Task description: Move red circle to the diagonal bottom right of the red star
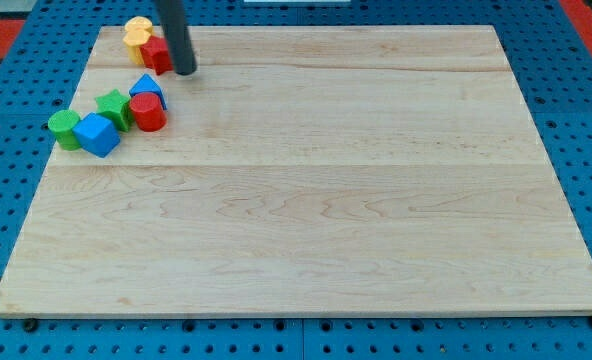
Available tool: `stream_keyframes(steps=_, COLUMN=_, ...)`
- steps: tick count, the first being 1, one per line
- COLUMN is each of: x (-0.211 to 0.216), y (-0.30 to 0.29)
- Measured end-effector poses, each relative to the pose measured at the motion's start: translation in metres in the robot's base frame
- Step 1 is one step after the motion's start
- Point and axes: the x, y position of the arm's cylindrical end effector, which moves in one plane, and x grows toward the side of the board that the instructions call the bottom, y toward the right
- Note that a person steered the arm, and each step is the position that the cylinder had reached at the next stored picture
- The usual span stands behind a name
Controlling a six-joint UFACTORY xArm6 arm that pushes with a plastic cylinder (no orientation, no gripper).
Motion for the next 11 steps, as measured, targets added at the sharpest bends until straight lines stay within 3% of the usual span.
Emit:
stream_keyframes(steps=1, x=0.038, y=0.059)
stream_keyframes(steps=2, x=0.105, y=0.058)
stream_keyframes(steps=3, x=0.125, y=-0.027)
stream_keyframes(steps=5, x=0.102, y=-0.085)
stream_keyframes(steps=7, x=0.096, y=0.004)
stream_keyframes(steps=9, x=0.059, y=0.005)
stream_keyframes(steps=11, x=0.043, y=0.057)
